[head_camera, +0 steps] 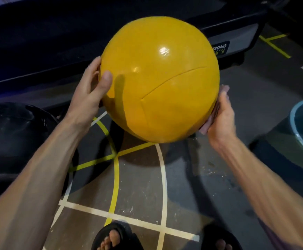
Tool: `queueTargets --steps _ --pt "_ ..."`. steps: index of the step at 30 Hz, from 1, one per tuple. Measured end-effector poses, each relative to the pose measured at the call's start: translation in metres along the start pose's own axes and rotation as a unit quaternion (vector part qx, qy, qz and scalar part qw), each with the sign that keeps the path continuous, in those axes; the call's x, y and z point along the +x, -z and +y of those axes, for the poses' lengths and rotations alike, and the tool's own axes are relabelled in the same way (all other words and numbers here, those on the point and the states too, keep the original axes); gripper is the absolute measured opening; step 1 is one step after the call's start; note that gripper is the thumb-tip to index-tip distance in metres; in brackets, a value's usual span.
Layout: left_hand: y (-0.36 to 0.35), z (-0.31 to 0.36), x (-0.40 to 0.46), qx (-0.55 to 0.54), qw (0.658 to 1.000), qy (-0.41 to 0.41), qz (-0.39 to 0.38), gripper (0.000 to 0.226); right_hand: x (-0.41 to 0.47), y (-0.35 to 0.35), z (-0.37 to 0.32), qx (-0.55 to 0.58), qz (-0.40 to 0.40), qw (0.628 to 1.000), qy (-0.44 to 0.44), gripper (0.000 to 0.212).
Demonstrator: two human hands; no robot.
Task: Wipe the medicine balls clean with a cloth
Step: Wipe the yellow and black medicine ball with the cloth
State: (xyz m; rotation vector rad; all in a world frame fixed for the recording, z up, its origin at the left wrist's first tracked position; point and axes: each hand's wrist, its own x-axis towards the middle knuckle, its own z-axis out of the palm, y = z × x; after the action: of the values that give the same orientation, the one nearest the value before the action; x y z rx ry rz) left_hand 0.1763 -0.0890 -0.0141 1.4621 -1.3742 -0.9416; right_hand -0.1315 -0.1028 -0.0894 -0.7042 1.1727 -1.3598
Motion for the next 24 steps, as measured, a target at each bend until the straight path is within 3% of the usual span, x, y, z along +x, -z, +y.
queueTargets --steps 2,7,9,13,16,21,24 --pt "-0.004 -0.020 -0.002 -0.026 0.999 0.032 -0.005 0.109 -0.001 0.001 0.003 -0.035 0.007 0.999 0.029 0.029" --pt "-0.006 -0.070 -0.022 0.030 0.989 0.144 -0.032 0.109 -0.014 0.004 0.047 -0.117 0.008 0.993 0.001 0.059" --pt "0.004 -0.075 -0.026 0.046 0.985 0.165 -0.019 0.105 -0.016 -0.002 0.056 -0.149 0.008 0.989 -0.003 0.058" --pt "0.017 -0.045 -0.011 0.137 0.988 0.073 -0.010 0.101 -0.018 -0.012 0.058 -0.220 0.016 0.975 -0.001 0.052" --pt "0.003 -0.018 0.010 0.259 0.964 -0.025 -0.058 0.101 -0.029 -0.021 0.064 -0.245 -0.011 0.968 0.051 0.051" --pt "-0.010 -0.029 0.009 0.286 0.956 -0.021 -0.057 0.101 -0.007 -0.021 0.082 -0.189 0.057 0.979 -0.058 0.051" --pt "-0.003 -0.031 0.004 0.289 0.956 -0.018 -0.052 0.101 -0.009 -0.045 0.065 -0.214 0.067 0.974 -0.016 0.045"
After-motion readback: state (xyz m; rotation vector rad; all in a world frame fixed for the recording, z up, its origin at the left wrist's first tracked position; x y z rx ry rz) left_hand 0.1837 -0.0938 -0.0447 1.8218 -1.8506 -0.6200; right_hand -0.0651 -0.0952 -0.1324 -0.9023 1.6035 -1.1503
